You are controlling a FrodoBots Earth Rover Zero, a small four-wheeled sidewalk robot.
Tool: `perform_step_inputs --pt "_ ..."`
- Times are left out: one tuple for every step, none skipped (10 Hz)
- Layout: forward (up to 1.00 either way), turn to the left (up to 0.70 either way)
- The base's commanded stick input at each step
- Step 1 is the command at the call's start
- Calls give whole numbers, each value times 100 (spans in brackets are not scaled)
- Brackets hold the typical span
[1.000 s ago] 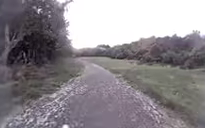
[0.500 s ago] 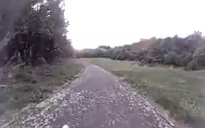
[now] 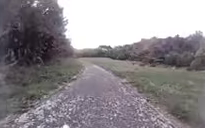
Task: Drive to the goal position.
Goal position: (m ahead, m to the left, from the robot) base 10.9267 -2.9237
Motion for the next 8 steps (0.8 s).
perform_step_inputs --pt "85 0" --pt "85 0" --pt "85 0" --pt "85 0" --pt "85 0" --pt "85 0" --pt "85 0" --pt "85 22"
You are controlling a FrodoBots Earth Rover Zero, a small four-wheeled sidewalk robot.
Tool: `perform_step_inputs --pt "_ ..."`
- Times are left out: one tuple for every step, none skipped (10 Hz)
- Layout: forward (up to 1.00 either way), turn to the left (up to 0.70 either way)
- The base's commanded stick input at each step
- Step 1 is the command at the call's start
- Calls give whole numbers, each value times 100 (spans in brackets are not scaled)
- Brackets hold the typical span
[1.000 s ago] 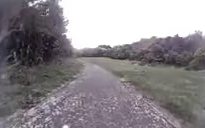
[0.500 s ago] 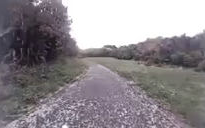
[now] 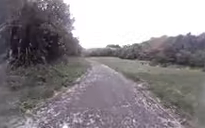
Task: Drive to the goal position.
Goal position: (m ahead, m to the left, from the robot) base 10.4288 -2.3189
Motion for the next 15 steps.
perform_step_inputs --pt "85 16" --pt "85 0" --pt "85 0" --pt "85 0" --pt "85 0" --pt "85 0" --pt "85 0" --pt "85 0" --pt "85 0" --pt "85 0" --pt "85 0" --pt "85 0" --pt "85 0" --pt "85 0" --pt "85 0"
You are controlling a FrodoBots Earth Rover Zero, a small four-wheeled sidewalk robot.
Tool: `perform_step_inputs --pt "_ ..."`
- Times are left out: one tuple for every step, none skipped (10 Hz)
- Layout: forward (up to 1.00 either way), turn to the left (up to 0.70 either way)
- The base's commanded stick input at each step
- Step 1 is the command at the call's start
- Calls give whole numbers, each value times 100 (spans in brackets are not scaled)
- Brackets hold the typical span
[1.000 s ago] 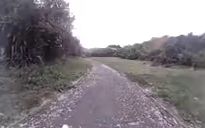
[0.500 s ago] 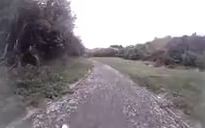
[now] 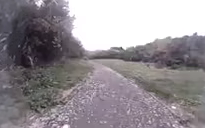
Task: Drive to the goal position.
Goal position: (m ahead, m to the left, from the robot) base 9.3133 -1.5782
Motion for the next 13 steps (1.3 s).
perform_step_inputs --pt "85 0" --pt "85 0" --pt "85 0" --pt "85 0" --pt "85 0" --pt "85 0" --pt "85 0" --pt "85 0" --pt "85 0" --pt "85 0" --pt "85 0" --pt "85 0" --pt "85 0"
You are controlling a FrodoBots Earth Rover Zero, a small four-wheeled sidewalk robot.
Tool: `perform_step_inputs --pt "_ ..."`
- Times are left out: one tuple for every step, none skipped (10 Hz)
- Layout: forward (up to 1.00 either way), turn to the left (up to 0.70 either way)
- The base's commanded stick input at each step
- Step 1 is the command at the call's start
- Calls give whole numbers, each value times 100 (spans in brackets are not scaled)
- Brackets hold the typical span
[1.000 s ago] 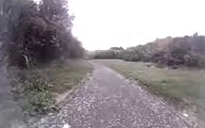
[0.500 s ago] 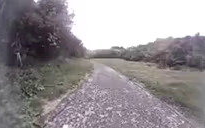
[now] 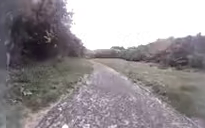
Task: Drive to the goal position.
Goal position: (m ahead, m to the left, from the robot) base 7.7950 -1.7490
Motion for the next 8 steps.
perform_step_inputs --pt "85 0" --pt "85 0" --pt "85 -30" --pt "85 -16" --pt "85 -1" --pt "85 0" --pt "85 0" --pt "85 0"
